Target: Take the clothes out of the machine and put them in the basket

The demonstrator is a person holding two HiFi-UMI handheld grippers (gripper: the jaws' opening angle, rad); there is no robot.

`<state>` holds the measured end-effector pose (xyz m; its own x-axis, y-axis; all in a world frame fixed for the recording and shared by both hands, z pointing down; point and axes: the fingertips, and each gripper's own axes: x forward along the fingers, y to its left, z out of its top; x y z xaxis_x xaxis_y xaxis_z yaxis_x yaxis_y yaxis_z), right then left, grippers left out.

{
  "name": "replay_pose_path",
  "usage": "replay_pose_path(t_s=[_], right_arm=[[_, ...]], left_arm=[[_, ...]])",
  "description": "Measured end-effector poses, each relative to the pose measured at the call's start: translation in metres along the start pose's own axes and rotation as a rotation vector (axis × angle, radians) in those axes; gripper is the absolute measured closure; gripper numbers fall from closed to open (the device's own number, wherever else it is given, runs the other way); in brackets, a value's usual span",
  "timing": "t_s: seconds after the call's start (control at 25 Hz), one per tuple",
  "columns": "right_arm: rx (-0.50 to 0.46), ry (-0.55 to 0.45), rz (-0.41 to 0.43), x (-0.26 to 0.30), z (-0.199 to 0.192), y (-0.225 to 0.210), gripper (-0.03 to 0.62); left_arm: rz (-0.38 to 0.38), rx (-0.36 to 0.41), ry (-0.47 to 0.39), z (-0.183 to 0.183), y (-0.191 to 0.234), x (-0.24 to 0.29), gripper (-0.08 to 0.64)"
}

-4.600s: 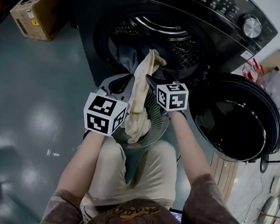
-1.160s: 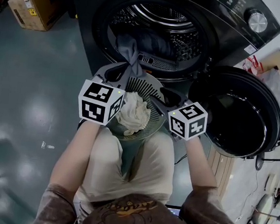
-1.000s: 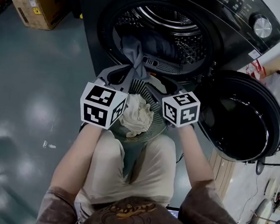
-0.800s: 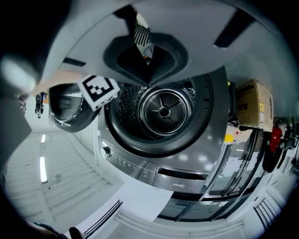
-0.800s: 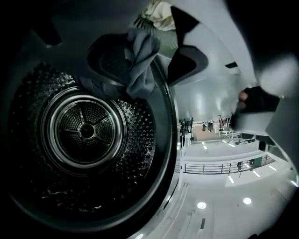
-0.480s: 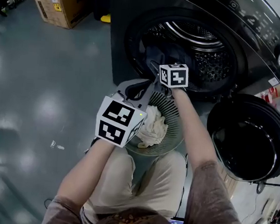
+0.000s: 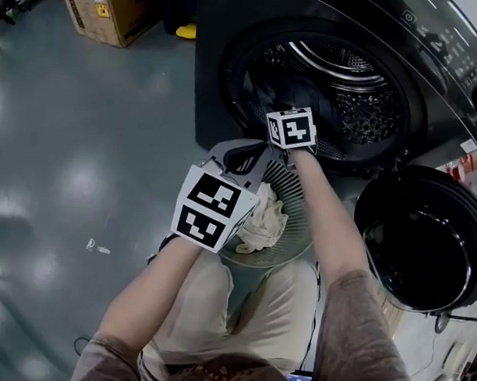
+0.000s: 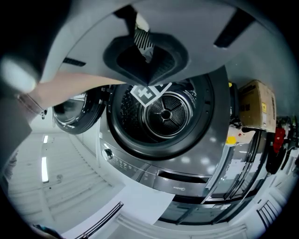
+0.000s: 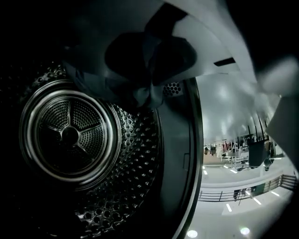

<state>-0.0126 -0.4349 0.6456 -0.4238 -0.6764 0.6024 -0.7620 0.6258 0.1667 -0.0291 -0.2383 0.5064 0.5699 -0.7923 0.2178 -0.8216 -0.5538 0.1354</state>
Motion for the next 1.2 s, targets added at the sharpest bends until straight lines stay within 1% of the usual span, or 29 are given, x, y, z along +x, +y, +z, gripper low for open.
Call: replay_pose_path(t_s=[0.16,0.28,0.4,0.48,0.6,0.72,0.84,1.04,1.2], right_arm=[[0.031,-0.022,-0.005,-0.014,0.005,-0.001,0.554],[0.046,-0.077,0.003,-0.04,0.012,0.0,0.554],[0.025,-0.142,0.013,-0.08,0.012,0.005,0.554],[0.033,-0.18,0.028,-0.116,0.003,0.009,0.555],[0.063,-0.207,0.053,-0.17,-0.015,0.022,0.555],[0.089,-0.231,0.066,-0.213,-0.03,0.03,0.555],[0.104,-0.244,0.079,-0.248,-0.043,0.04,0.555],[0.138,-0.249,0.096,-0.283,-0.062,0.066,0.554],[0.168,-0.238,0.091,-0.283,-0.08,0.081,0.551]], left_arm=[[0.007,0.004,0.005,-0.001,0.0,-0.002,0.554],[0.011,0.008,0.006,-0.003,0.001,-0.002,0.554],[0.014,0.012,0.006,-0.003,0.0,-0.001,0.554],[0.01,0.011,0.006,-0.004,-0.001,0.001,0.554],[0.011,0.006,0.006,-0.007,0.001,0.005,0.554],[0.021,0.008,0.007,-0.006,0.0,0.01,0.554],[0.01,0.018,0.016,-0.008,-0.007,0.017,0.554],[0.002,0.024,0.01,-0.004,-0.013,0.022,0.554],[0.008,0.03,0.008,-0.004,-0.015,0.025,0.554]])
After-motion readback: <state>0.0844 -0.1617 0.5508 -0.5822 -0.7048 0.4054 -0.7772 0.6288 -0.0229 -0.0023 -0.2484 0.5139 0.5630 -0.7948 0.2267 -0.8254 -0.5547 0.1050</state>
